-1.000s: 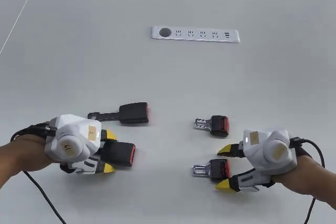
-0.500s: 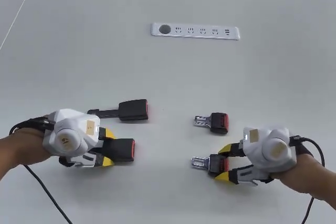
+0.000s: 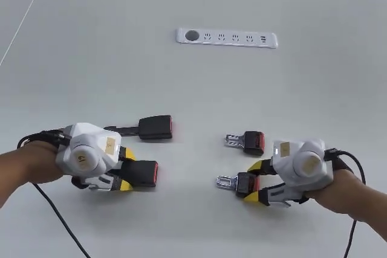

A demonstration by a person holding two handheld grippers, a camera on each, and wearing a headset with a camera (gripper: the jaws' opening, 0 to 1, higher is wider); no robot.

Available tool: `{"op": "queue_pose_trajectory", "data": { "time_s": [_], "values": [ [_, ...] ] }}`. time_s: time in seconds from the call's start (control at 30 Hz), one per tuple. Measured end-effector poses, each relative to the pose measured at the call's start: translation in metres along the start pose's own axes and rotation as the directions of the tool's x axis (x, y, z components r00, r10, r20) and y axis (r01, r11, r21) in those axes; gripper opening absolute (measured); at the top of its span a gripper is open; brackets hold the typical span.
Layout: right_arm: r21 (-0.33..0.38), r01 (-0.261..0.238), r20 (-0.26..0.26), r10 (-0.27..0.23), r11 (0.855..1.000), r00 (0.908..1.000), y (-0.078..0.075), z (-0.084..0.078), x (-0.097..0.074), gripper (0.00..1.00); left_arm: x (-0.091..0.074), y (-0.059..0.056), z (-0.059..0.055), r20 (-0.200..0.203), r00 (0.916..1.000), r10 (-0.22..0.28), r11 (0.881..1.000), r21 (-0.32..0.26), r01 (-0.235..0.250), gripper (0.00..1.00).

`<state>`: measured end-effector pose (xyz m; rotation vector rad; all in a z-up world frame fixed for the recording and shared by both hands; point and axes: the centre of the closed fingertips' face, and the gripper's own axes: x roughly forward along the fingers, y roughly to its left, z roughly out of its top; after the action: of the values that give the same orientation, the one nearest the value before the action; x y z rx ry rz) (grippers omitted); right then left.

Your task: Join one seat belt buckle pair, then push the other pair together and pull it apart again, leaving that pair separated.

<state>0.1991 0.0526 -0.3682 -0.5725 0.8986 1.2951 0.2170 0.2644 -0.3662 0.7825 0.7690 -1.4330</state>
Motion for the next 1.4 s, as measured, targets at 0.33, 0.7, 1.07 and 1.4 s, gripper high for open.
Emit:
{"op": "queue_pose_trajectory", "data": {
  "time_s": [0.33,0.7,1.07,1.4],
  "values": [
    [-0.045,-0.020,0.009,0.020,0.999,0.9998,-0.001,0.016,0.011,0.34,-0.002,0.000,0.001,-0.013,0.9997,-0.020,1.000,0.016,0.020,0.34],
    [-0.085,-0.043,0.048,0.047,0.995,0.9978,0.001,0.044,0.028,0.34,-0.001,0.003,-0.004,-0.025,0.9992,-0.030,0.999,0.023,0.030,0.34],
    [-0.097,-0.056,0.085,0.064,0.994,0.9943,0.004,0.065,0.044,0.34,0.002,0.007,-0.010,-0.043,0.9986,-0.032,0.999,0.017,0.033,0.34],
    [-0.076,-0.055,0.135,0.065,0.996,0.9887,0.008,0.085,0.056,0.34,0.004,0.008,-0.012,-0.053,0.9982,-0.029,1.000,0.006,0.030,0.34]
  ]
}}
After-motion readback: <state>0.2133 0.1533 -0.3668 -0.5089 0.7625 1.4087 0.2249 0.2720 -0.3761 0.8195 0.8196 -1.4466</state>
